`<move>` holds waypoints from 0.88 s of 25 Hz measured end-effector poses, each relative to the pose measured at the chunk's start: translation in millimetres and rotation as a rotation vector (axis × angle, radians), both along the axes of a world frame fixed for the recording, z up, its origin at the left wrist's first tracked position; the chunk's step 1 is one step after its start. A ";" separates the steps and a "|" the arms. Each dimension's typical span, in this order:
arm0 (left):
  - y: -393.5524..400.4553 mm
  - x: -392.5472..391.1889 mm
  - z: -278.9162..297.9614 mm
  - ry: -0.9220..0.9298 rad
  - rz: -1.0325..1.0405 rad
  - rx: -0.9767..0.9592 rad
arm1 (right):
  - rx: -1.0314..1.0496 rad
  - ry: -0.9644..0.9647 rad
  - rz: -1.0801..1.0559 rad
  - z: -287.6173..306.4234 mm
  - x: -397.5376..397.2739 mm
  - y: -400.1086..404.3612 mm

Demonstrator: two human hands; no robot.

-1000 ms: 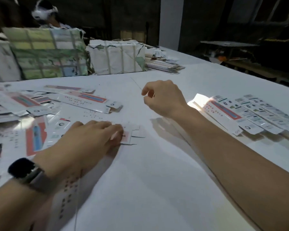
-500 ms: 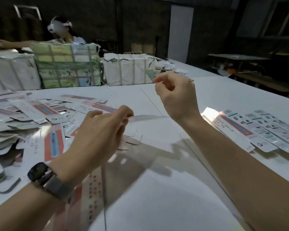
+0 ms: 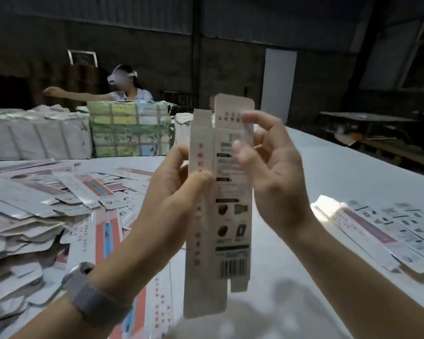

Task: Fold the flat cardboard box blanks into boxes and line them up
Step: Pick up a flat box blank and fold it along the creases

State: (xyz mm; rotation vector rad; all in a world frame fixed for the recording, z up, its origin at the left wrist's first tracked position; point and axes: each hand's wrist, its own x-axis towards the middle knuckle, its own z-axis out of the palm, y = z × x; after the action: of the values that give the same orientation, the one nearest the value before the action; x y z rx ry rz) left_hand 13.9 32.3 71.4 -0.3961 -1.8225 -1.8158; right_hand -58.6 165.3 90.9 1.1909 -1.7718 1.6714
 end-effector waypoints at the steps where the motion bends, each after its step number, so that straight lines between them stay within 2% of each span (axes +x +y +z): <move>1: 2.0 0.4 -2.4 -0.041 -0.064 0.064 | 0.033 0.023 -0.006 -6.7 1.0 -4.3; 5: 3.4 -0.3 -12.8 -0.301 -0.378 0.385 | 0.139 0.058 -0.157 -32.6 -0.8 -16.6; 8: 1.7 -0.7 -14.6 -0.314 -0.547 0.414 | 0.151 0.008 -0.307 -38.0 -4.3 -19.9; 10: 5.6 -6.5 -17.1 -0.299 -0.433 0.424 | 0.117 -0.060 -0.235 -35.6 -4.3 -19.3; 14: 4.8 -12.2 -18.9 -0.248 -0.085 0.376 | 0.007 -0.320 0.130 -29.9 -0.2 -17.4; 17: -3.8 -8.3 -15.4 -0.184 0.012 0.344 | -0.109 -0.407 0.179 -23.8 -1.3 -13.8; 18: -4.9 -7.0 -13.3 -0.160 0.008 0.315 | -0.077 -0.330 0.106 -22.7 -2.6 -13.0; 21: -3.0 -6.0 -12.4 -0.167 -0.070 0.314 | 0.235 0.153 -0.281 -29.3 -8.3 -11.8; 22: -2.4 -5.7 -13.7 -0.188 -0.090 0.327 | 0.296 0.220 -0.352 -31.9 -8.5 -12.6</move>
State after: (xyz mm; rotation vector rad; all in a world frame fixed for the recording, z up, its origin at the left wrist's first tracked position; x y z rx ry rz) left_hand 8.2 29.9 57.7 -0.1911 -1.6042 -2.2324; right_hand -67.1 152.7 59.0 1.0540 -1.9931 1.0665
